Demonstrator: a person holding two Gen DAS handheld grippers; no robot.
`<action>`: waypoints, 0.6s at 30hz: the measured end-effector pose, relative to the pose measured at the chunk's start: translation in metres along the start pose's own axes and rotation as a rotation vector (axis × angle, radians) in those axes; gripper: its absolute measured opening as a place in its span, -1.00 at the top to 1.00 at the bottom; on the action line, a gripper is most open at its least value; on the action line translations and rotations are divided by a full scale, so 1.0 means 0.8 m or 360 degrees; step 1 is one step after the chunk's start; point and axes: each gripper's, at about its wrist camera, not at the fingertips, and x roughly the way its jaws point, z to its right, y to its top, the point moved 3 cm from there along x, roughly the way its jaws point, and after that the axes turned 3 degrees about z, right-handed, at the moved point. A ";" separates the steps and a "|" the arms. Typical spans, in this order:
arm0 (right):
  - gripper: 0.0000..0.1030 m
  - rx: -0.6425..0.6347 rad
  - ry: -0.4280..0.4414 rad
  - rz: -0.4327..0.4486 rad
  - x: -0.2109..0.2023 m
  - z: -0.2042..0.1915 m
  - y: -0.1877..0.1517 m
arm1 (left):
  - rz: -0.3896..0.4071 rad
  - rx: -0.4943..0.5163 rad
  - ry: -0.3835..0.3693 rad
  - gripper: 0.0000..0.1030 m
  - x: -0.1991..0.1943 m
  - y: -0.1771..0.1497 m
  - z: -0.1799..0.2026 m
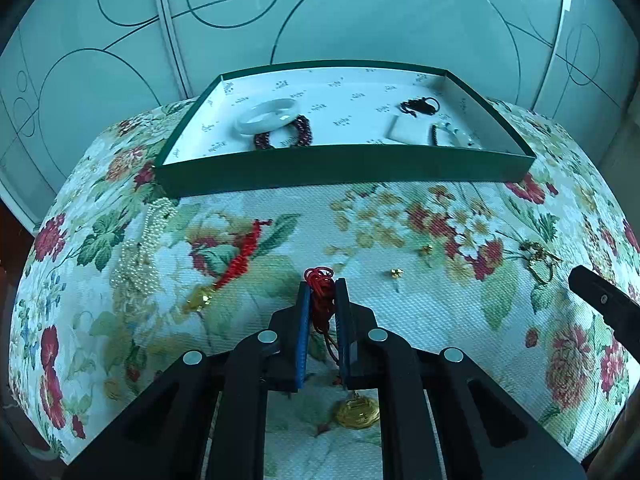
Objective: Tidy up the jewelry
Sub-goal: 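Grasp the red tassel charm with the left tool while the right tool grasps the gold chain pendant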
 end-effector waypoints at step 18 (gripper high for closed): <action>0.23 -0.0279 -0.0142 0.0000 0.040 -0.044 0.014 | 0.0014 -0.0048 0.0009 0.76 0.010 0.008 -0.026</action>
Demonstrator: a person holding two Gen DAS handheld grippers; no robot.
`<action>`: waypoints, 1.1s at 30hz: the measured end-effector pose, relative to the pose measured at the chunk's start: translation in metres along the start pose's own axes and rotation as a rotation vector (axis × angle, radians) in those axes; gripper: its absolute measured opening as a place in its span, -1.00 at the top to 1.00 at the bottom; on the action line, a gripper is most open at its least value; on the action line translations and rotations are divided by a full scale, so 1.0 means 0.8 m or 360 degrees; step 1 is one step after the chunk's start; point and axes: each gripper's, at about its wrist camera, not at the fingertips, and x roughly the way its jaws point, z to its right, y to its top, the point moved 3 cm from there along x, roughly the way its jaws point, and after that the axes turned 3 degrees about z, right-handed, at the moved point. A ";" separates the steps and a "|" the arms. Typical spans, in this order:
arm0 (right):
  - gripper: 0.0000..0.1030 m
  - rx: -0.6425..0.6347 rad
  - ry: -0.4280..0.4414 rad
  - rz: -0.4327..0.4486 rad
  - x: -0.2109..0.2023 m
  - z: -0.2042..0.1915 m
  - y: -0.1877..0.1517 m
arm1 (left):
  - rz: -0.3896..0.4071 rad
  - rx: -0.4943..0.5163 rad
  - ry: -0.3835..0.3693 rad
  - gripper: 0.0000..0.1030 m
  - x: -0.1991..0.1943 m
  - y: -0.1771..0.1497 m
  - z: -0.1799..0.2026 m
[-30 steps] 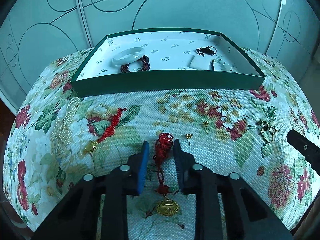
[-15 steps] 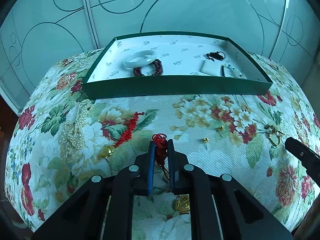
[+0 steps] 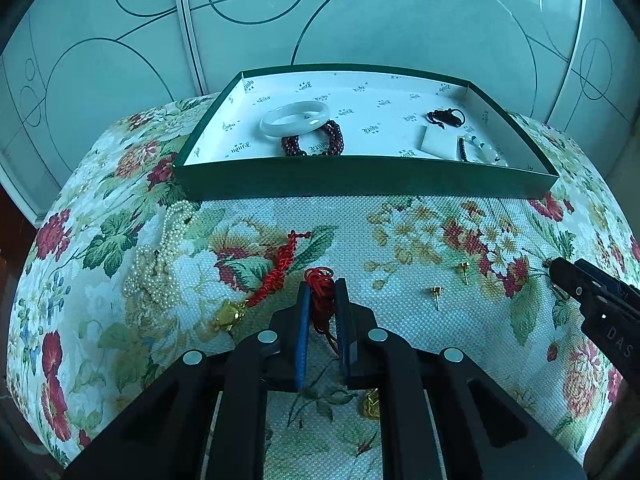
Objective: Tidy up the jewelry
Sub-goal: 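Grasp the red tassel charm with the left tool while the right tool grasps the gold chain pendant, then carry the red charm and gold chain over the green box with both tools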
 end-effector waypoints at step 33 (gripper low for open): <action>0.81 0.0016 0.0051 0.0175 -0.061 0.003 0.013 | 0.0127 -0.0018 -0.0048 0.76 -0.042 0.024 -0.005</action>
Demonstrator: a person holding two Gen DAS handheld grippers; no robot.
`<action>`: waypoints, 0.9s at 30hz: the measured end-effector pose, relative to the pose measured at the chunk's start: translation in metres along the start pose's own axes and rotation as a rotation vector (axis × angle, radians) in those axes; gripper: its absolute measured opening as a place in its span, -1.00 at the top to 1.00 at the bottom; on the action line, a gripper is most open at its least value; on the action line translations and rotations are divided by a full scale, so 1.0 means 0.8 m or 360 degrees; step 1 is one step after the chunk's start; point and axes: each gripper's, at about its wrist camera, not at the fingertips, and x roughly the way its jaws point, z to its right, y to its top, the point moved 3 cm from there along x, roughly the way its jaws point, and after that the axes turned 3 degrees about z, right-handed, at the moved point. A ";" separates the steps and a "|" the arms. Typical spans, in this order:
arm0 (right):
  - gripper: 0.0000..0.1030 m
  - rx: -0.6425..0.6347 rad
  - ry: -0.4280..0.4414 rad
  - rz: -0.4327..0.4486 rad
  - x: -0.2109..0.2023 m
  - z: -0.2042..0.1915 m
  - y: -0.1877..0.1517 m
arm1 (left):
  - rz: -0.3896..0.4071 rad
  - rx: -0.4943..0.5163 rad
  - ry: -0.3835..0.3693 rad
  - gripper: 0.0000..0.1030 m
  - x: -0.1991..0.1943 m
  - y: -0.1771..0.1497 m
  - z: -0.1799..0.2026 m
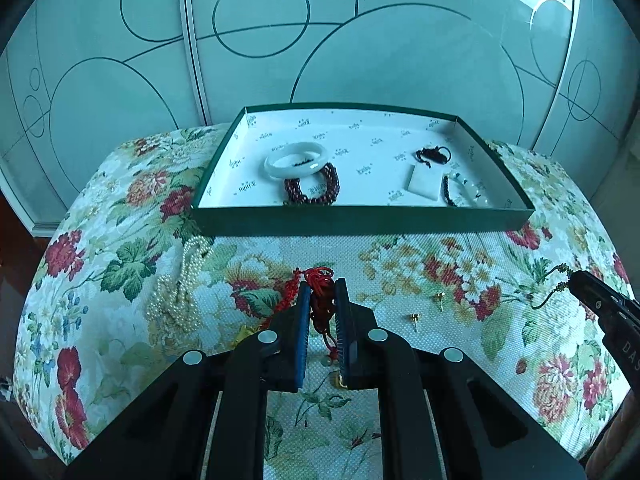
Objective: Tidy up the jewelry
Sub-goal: 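Carry the red charm and gold chain over the green box with both tools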
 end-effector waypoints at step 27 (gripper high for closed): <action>0.81 -0.0025 0.0117 0.0144 -0.048 -0.025 0.038 | 0.0143 -0.0001 0.0007 0.76 -0.047 0.037 0.002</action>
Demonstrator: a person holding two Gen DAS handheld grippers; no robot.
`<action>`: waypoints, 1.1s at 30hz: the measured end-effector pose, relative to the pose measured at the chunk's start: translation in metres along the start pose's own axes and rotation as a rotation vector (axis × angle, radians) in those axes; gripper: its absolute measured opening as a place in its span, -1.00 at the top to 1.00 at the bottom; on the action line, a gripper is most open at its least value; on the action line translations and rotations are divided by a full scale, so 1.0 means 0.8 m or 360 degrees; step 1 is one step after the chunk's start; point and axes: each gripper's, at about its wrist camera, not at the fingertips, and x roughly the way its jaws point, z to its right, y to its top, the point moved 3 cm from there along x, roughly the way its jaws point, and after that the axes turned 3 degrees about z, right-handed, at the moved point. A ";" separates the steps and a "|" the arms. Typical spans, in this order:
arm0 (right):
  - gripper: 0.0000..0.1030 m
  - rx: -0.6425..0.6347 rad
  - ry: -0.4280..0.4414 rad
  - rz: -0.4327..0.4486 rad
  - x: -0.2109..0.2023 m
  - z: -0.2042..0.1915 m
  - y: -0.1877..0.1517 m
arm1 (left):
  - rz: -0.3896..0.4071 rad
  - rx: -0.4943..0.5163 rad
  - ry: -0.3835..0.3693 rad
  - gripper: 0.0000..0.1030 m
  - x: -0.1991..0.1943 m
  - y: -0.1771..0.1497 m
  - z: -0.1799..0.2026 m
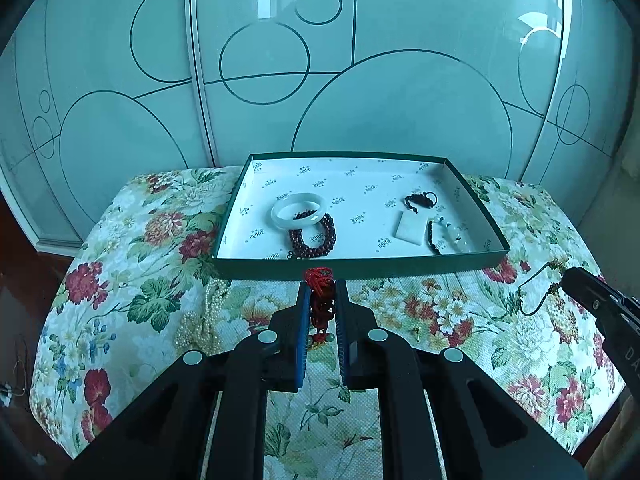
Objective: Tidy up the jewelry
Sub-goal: 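Carry the red charm and gold chain over the green box with both tools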
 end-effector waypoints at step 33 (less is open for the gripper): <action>0.81 -0.0024 0.0052 -0.0025 0.159 -0.031 0.102 | 0.0112 0.0050 0.0082 0.76 0.126 0.143 -0.011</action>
